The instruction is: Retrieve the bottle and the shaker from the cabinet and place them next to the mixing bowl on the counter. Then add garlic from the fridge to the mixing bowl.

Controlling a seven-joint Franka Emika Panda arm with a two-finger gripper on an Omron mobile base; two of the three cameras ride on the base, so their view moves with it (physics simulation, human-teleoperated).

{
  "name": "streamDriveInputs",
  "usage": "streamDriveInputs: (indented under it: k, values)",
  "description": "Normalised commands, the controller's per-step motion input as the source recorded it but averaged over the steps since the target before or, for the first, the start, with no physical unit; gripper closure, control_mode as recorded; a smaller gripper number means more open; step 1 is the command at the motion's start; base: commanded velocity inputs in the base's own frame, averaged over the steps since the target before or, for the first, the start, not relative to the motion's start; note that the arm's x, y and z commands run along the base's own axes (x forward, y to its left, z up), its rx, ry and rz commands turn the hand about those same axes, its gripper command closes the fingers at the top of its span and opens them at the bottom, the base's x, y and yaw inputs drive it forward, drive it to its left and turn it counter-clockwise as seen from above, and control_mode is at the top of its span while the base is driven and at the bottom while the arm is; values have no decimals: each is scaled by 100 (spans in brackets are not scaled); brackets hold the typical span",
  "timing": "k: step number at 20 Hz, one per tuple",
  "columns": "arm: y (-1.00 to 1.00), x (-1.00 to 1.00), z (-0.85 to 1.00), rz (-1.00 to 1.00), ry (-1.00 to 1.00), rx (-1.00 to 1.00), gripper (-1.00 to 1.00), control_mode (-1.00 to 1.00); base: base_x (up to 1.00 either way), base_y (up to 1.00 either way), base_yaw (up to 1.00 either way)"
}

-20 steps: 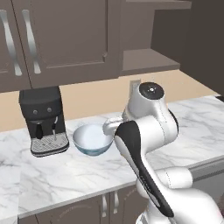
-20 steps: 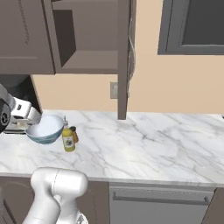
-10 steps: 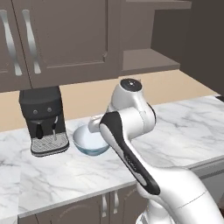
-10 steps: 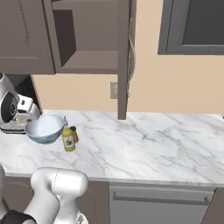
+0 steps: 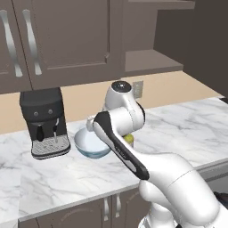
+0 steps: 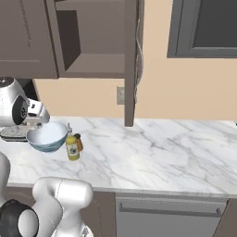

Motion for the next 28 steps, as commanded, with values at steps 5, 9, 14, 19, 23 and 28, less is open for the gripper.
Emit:
streamDriveInputs:
  k: [5, 9, 14, 19, 23, 28]
  values:
    - [4, 42, -52, 0, -5, 0, 100, -100, 0, 0, 0]
    - [9, 21, -57, 0, 0, 0, 100, -100, 0, 0, 0]
    - [10, 18, -42, 0, 0, 0, 100, -100, 0, 0, 0]
    - [8, 15, -19, 0, 0, 0, 100, -100, 0, 0, 0]
    - [8, 13, -8, 0, 3, 0, 100, -100, 0, 0, 0]
    - [14, 21, 0, 0, 4, 0, 100, -100, 0, 0, 0]
